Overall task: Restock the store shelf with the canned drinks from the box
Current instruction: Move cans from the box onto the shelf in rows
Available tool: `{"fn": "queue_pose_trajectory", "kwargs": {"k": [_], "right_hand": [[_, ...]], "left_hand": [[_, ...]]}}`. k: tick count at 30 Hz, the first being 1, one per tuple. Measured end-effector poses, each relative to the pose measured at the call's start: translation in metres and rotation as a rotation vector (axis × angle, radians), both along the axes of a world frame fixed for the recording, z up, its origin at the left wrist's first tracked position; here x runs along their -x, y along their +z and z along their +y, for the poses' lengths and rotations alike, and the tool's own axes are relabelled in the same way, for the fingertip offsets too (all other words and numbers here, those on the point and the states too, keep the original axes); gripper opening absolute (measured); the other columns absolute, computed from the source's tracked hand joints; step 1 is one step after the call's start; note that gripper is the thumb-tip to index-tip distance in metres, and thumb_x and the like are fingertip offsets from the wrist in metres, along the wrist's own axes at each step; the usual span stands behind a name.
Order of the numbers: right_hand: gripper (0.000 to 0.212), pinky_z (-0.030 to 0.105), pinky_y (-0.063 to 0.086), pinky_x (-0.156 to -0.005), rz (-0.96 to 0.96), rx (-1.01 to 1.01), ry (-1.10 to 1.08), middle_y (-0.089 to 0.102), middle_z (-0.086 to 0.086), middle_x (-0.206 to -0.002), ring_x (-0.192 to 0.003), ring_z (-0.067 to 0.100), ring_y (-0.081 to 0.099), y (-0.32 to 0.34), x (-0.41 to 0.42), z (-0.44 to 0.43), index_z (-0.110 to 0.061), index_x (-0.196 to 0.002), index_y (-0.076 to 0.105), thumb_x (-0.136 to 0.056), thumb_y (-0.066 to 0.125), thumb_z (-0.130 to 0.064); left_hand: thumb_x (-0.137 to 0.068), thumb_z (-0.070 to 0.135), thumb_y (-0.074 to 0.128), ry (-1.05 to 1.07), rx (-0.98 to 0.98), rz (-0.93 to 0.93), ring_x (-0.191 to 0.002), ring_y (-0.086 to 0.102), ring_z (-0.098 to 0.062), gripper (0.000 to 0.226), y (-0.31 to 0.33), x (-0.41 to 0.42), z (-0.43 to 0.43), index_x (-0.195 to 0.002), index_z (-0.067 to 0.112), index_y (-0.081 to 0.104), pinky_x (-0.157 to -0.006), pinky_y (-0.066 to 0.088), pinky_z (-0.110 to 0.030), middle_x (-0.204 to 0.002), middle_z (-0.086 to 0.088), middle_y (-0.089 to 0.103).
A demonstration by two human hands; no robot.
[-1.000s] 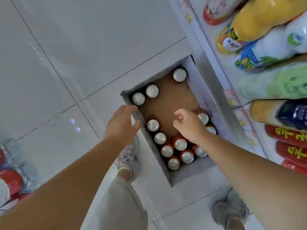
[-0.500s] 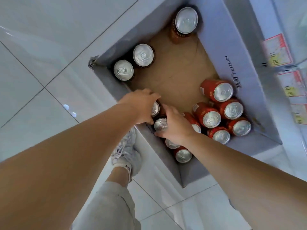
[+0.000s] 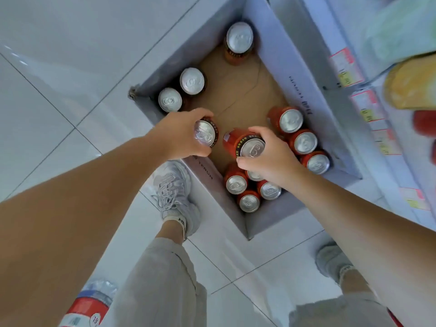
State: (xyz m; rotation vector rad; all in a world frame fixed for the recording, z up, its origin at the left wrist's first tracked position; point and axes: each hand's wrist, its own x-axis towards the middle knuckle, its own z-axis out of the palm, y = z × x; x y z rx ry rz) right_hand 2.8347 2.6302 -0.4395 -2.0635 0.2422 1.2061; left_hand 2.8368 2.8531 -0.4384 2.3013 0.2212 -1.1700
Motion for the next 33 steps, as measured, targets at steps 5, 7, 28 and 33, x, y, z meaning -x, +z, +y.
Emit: {"fn": "queue_pose_trajectory", "kwargs": {"k": [5, 7, 28, 33], "right_hand": [[0.065, 0.019, 0.045, -0.072, -0.063, -0.017, -0.166, 0.057, -0.017, -0.103, -0.093, 0.003, 0.06, 0.12, -0.019, -0.021, -0.042, -0.116, 0.044, -0.059, 0.076, -0.037], [0.061, 0.021, 0.047, -0.076, -0.123, -0.039, -0.194, 0.06, -0.016, -0.104, -0.093, 0.003, 0.061, 0.191, -0.029, -0.032, -0.041, -0.113, 0.047, -0.061, 0.077, -0.032], [0.033, 0.03, 0.055, -0.067, -1.055, -0.246, -0.684, 0.065, -0.014, -0.093, -0.08, 0.003, 0.066, 0.815, 0.014, -0.203, -0.047, -0.098, 0.053, -0.07, 0.07, -0.042], [0.027, 0.031, 0.051, -0.065, -1.249, -0.131, -0.751, 0.06, -0.036, -0.088, -0.079, -0.003, 0.063, 0.877, 0.038, -0.253, -0.046, -0.094, 0.051, -0.073, 0.068, -0.044]], "left_hand": [[-0.064, 0.049, 0.078, 0.21, 0.011, -0.11, -0.097, 0.057, -0.01, 0.075, 0.122, -0.003, -0.023, -0.13, 0.049, 0.042, -0.086, 0.048, -0.026, -0.104, 0.015, 0.063], [-0.064, 0.05, 0.077, 0.257, 0.027, -0.173, -0.096, 0.057, -0.009, 0.074, 0.189, -0.009, -0.033, -0.129, 0.049, 0.043, -0.087, 0.048, -0.026, -0.103, 0.018, 0.061], [-0.049, 0.086, 0.049, -0.194, 0.191, -1.009, -0.091, 0.065, -0.013, 0.076, 0.829, -0.054, -0.196, -0.115, 0.048, 0.045, -0.075, 0.052, -0.032, -0.098, 0.016, 0.068], [-0.05, 0.086, 0.05, -0.264, 0.319, -1.125, -0.087, 0.065, -0.007, 0.071, 0.882, -0.05, -0.255, -0.111, 0.052, 0.045, -0.075, 0.054, -0.035, -0.09, 0.02, 0.068]]}}
